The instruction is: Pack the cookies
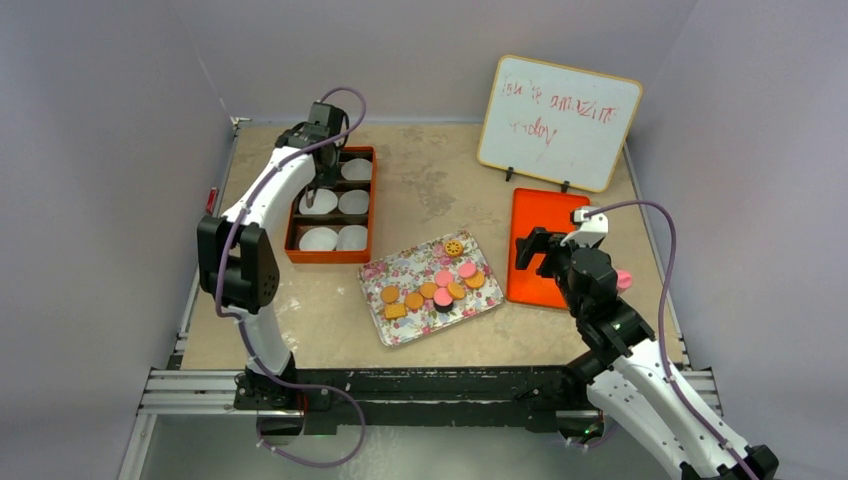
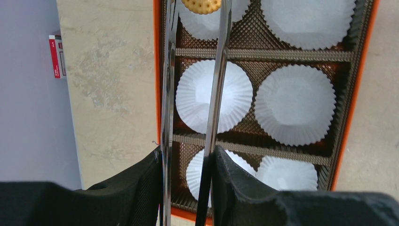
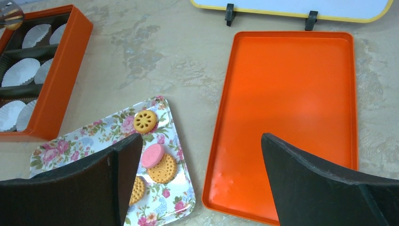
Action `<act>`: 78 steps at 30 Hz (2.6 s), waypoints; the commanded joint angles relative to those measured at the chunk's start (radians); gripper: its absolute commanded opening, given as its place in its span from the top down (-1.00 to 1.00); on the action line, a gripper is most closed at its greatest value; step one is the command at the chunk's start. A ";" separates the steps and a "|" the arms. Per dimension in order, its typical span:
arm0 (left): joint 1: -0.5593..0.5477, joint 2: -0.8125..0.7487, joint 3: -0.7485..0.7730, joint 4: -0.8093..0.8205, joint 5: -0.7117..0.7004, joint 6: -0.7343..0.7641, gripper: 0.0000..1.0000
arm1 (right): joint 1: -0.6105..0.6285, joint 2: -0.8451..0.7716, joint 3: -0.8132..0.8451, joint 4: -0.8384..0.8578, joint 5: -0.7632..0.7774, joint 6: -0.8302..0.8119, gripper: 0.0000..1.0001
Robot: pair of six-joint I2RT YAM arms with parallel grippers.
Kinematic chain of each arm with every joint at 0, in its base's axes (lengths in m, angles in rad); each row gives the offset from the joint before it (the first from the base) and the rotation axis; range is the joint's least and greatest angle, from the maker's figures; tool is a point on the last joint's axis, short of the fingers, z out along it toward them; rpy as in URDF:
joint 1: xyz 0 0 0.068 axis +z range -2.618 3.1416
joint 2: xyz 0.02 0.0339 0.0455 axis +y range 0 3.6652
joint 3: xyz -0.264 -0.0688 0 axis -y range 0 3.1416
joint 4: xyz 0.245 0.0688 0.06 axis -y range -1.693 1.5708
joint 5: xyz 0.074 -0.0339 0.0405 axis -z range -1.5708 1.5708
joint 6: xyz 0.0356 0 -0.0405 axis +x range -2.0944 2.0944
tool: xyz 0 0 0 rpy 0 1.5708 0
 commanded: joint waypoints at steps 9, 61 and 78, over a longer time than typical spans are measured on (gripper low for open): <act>0.037 0.104 0.089 0.041 0.016 0.027 0.45 | 0.001 0.006 -0.006 0.036 0.014 0.001 -0.98; -0.020 -0.051 0.063 -0.033 0.038 0.007 0.10 | 0.001 -0.004 0.013 0.000 0.026 -0.003 -0.98; -0.255 -0.225 -0.087 -0.046 0.096 -0.047 0.21 | 0.001 -0.011 0.003 -0.009 0.060 -0.008 -0.98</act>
